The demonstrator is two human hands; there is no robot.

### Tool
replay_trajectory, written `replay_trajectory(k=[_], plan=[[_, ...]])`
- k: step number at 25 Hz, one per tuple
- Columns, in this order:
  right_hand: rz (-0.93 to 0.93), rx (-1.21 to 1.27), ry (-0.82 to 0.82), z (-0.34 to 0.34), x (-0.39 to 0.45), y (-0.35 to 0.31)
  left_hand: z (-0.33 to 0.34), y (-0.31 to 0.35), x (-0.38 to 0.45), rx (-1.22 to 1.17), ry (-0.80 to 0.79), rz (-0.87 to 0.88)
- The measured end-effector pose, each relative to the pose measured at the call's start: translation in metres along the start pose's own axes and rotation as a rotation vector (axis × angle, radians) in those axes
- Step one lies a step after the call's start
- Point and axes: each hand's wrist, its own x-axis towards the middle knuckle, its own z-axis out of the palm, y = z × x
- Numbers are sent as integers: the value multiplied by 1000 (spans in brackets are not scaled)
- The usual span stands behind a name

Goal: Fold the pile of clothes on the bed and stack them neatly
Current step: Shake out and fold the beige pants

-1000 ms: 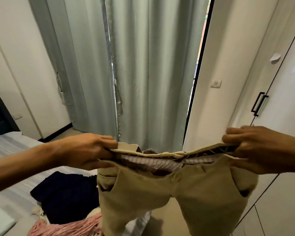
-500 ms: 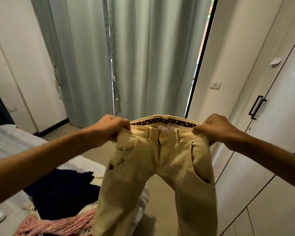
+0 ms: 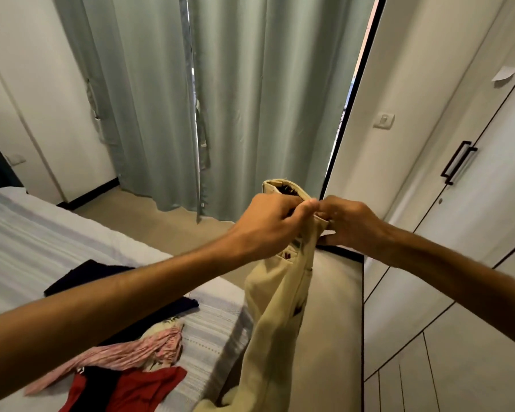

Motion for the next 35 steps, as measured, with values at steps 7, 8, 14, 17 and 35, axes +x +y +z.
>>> replay_trajectory(k=[7, 8, 14, 17, 35], plan=[[-74, -589, 89, -7, 4, 29, 4, 0, 3, 44, -155, 12], [-108, -624, 55, -7, 4, 32, -2, 1, 8, 200, -60, 115], [-329, -770, 14, -34, 11, 18, -44, -16, 57, 507, -343, 304], [-406, -752, 44, -46, 12, 5, -30, -39, 64, 562, -420, 304], [-450, -476, -33, -101, -5, -20, -13, 1, 111, 774, -606, 436]])
